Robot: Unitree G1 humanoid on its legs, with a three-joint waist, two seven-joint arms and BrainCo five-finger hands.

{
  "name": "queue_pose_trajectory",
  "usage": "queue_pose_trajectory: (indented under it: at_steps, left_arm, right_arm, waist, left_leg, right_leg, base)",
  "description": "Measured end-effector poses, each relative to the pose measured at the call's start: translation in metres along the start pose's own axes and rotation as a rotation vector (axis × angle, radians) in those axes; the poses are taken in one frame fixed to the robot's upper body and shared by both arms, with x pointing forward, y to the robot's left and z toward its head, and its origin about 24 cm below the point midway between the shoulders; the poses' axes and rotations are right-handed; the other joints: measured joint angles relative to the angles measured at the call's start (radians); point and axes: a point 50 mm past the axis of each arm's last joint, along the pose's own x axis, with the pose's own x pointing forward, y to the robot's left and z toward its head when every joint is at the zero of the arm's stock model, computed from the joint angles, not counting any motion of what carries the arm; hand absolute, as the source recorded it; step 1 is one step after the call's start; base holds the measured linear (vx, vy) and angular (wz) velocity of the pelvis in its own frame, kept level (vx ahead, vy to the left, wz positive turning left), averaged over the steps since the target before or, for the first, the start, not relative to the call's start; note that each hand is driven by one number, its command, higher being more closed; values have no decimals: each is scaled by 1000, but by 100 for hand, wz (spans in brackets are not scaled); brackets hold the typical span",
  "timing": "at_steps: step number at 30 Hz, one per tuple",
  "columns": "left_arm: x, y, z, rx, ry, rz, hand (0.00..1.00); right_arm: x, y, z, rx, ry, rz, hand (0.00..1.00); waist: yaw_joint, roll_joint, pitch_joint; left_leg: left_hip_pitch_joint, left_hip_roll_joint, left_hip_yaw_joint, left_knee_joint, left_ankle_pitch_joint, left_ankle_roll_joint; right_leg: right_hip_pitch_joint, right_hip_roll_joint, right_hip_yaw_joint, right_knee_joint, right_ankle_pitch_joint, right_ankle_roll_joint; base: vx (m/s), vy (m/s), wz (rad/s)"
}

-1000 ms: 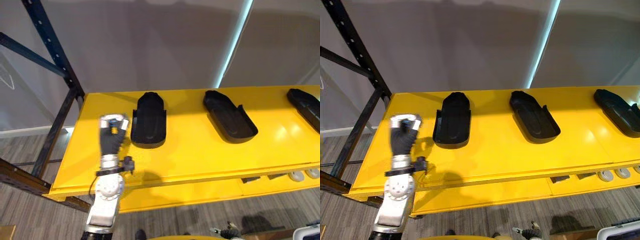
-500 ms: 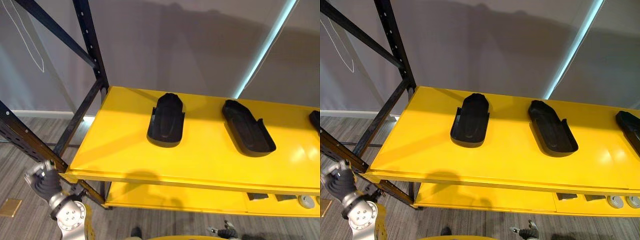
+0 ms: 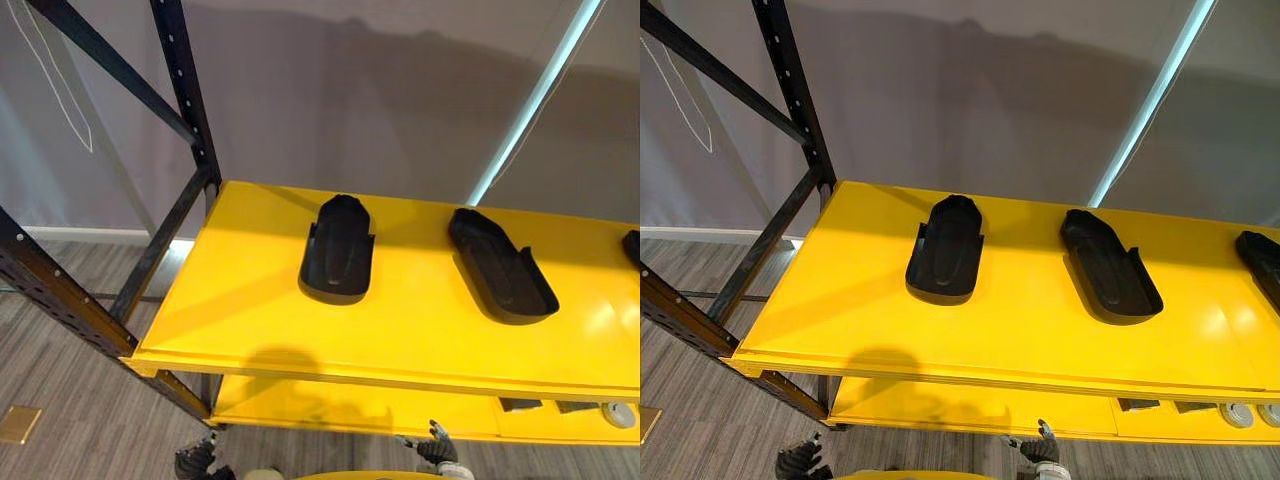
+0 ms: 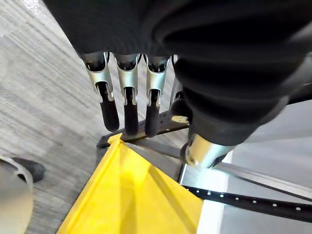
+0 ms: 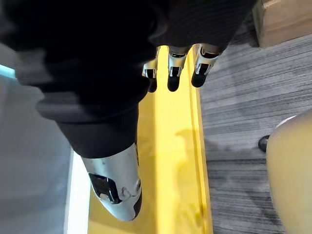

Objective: Walk over and take plastic housings, then place them on the shelf

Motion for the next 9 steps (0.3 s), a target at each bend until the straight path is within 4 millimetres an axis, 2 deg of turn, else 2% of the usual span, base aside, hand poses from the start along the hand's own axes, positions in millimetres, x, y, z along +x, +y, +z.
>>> queue_pose_trajectory:
  at_steps: [4,9]
  left_arm:
    - [6,-9,3,141,-15,-72,0]
    - [8,-14,1,204,-2,-113,0]
  right_arm:
    - [3,-2,-1,-5,20,-3,0]
    - [7,-2,-1,-21,41,1,0]
  waist:
    - [-6,15,-6]
    - [-8,25,-2]
  left_leg:
    - [36,-19,3,-67,36,0]
    - [85,-25,6,-165,85,-3]
  right_leg:
    - [0,1,9,-8,0,1]
    - [0,9,12,-13,1,0]
  base:
    - [49,10,-7]
    - [8,3,0]
